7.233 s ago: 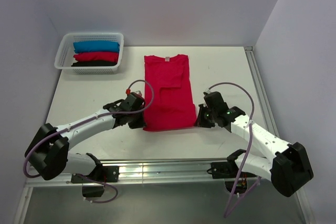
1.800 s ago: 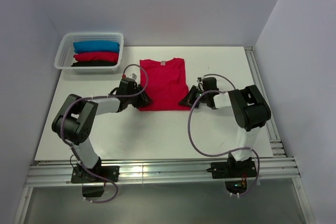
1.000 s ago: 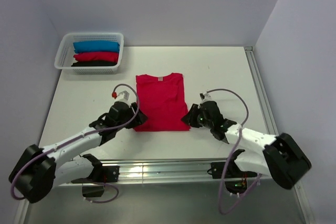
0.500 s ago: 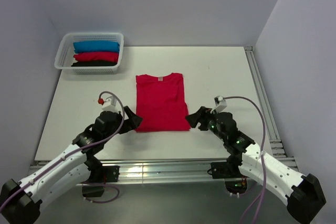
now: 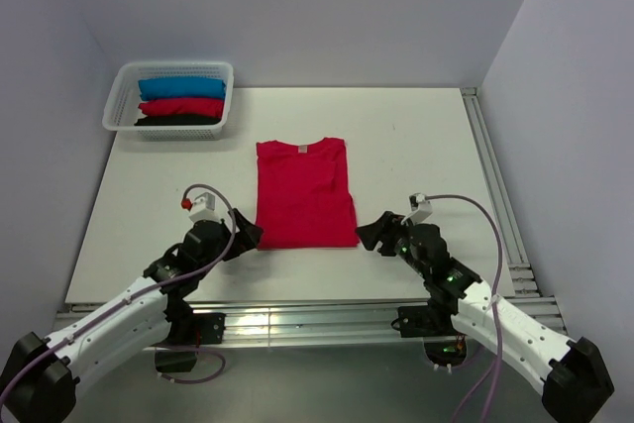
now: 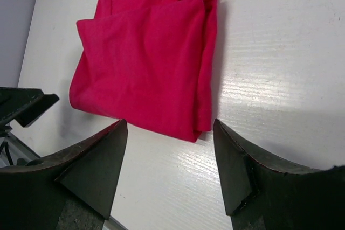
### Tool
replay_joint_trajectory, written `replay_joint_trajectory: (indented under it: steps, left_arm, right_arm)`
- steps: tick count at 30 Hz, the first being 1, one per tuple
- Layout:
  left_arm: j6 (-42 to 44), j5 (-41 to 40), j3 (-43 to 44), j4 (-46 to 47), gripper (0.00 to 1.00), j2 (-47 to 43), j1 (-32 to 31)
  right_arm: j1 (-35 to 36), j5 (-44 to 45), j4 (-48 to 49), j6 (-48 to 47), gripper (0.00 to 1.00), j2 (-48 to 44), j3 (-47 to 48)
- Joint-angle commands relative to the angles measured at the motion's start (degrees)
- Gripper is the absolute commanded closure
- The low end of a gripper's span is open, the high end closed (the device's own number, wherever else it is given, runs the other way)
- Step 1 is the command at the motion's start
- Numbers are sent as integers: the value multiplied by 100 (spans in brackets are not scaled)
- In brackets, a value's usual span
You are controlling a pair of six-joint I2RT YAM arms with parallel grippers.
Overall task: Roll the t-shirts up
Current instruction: Roll the tshirt
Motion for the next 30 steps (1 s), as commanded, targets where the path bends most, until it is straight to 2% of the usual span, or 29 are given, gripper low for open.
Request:
replay_joint_trajectory:
  steps: [1,4,9,11,18,22,30]
  left_arm:
    - [382,-118,106,314,1,94,-19]
    - [673,276,-86,557,1,-194,-19]
    - [50,-4,-438,286,2,-1285,-28]
    - [102,14,-465,329,7,-1400,-28]
    - [-12,-259,-289,558,11,-540,-28]
    - [-144,-267,-359,1067,11,93,-71]
    - [-161,-496,-394,1006,11,130,-212]
  right_arm:
    - [53,194,488,159,29,179,-129]
    - [70,264,629,282,31,215,-218]
    - [123,449,506,300,30,48,-226]
    - [132,379,620,327,30,118,-253]
    - [351,668,656,248,33,1005,72]
    - [544,791,699,274,32,1252,178]
    - [738,853,717,169,32,1541,300]
